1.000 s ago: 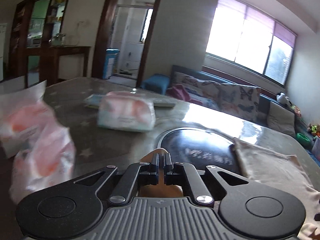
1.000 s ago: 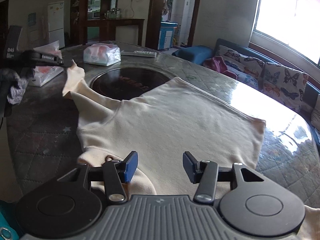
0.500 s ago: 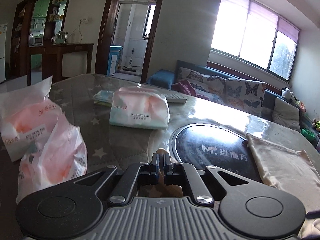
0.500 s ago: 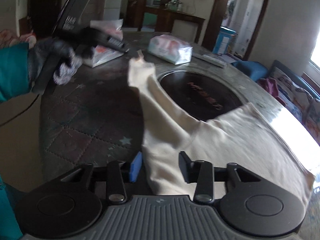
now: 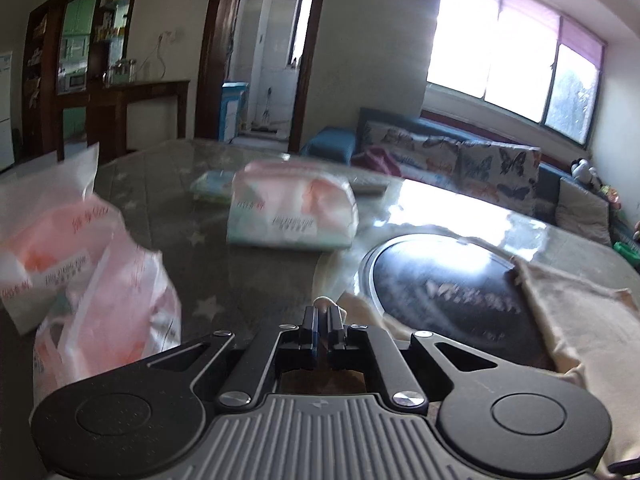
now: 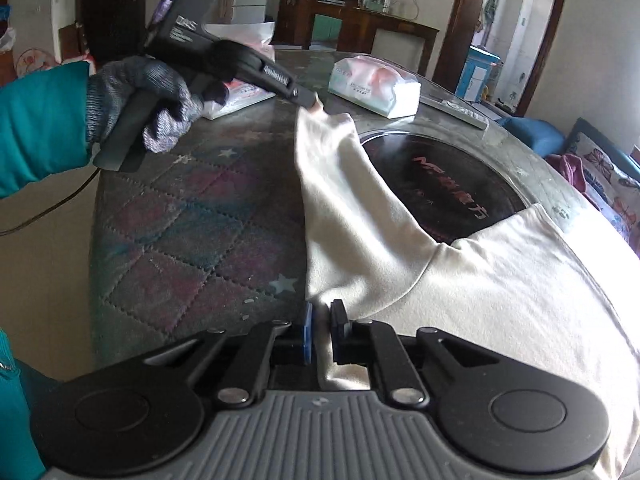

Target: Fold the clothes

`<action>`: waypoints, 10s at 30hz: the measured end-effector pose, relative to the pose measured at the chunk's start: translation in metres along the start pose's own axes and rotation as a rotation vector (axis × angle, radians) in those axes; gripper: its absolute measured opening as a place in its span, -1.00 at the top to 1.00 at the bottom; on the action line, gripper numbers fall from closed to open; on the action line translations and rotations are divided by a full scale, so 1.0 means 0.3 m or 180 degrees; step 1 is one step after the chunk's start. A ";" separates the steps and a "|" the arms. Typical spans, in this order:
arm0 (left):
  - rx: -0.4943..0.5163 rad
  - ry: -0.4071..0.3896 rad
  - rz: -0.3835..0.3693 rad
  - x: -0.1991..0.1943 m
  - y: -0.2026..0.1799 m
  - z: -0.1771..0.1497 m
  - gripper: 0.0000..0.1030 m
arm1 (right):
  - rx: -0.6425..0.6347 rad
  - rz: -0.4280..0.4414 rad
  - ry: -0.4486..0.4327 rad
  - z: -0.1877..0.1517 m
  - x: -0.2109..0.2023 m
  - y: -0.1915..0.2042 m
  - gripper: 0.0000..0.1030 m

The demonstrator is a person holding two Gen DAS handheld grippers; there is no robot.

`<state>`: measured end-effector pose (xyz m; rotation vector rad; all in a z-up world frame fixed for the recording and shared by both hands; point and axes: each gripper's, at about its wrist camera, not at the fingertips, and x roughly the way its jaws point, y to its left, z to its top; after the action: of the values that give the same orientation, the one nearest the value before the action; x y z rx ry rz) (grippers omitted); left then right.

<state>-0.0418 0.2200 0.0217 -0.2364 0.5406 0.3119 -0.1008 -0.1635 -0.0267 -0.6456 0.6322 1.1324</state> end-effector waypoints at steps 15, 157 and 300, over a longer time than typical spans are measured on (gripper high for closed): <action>0.0176 0.0085 -0.0616 -0.127 -0.211 -0.035 0.78 | 0.0512 -0.0302 -0.0064 -0.053 -0.137 -0.141 0.58; 0.1363 0.0641 -0.2507 -0.036 -1.245 -0.213 0.48 | 0.3245 -0.2838 -0.0896 -0.858 -0.800 -0.583 0.91; -0.0065 0.0084 -0.0160 -0.102 -0.210 -0.088 0.42 | 0.0754 -0.0422 -0.0178 -0.083 -0.070 -0.154 0.48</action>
<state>-0.0568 0.1467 0.0249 -0.2739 0.5570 0.2658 -0.0663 -0.2080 -0.0209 -0.4446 0.6542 0.9321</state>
